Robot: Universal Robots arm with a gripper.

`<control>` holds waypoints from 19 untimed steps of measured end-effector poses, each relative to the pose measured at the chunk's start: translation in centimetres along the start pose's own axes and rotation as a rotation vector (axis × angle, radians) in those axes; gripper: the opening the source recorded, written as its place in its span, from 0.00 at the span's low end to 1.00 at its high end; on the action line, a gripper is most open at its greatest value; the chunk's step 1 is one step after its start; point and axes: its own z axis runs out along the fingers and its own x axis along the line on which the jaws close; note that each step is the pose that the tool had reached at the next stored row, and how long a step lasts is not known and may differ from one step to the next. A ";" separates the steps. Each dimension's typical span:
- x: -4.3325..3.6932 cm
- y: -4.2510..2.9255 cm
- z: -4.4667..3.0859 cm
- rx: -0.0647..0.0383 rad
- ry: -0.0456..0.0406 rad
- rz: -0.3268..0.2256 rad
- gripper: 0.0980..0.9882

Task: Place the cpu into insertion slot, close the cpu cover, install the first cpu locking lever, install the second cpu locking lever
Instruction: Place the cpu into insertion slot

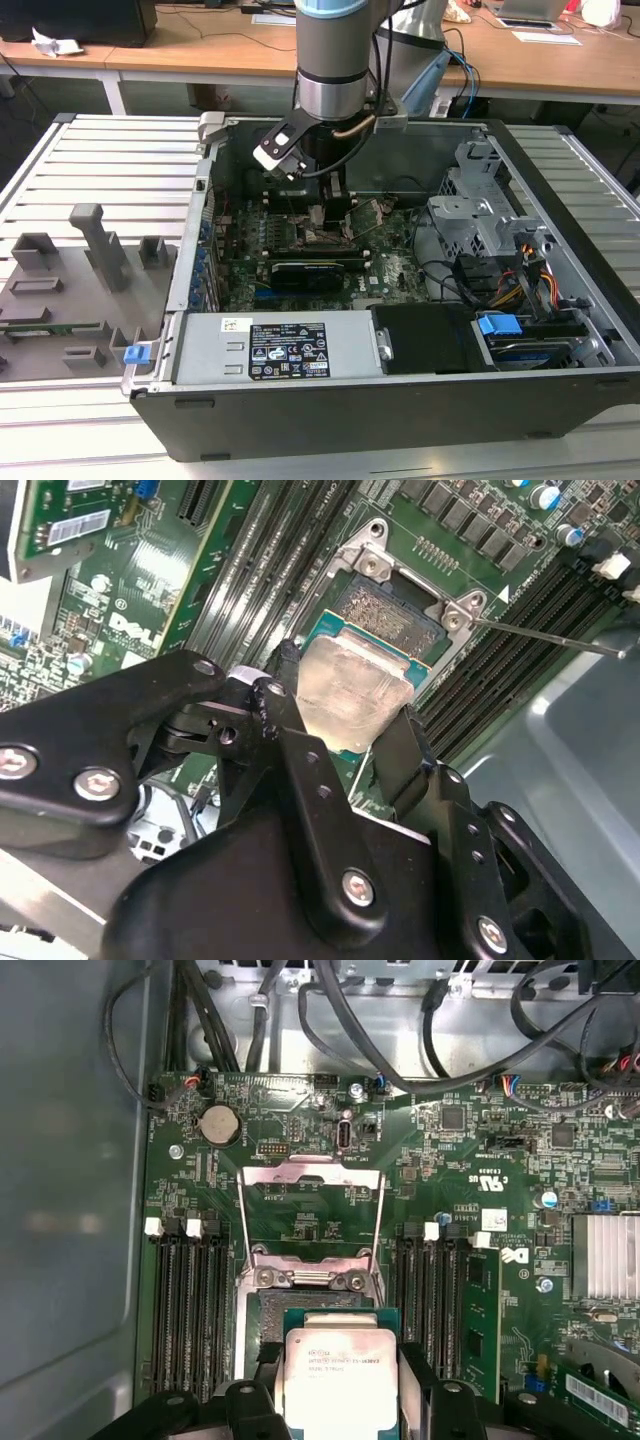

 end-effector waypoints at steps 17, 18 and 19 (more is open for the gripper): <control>0.60 -0.32 1.55 0.000 -0.0001 0.001 0.50; 0.60 -0.32 1.58 0.000 -0.0001 0.001 0.50; 0.60 -0.32 1.61 0.000 0.0000 0.001 0.50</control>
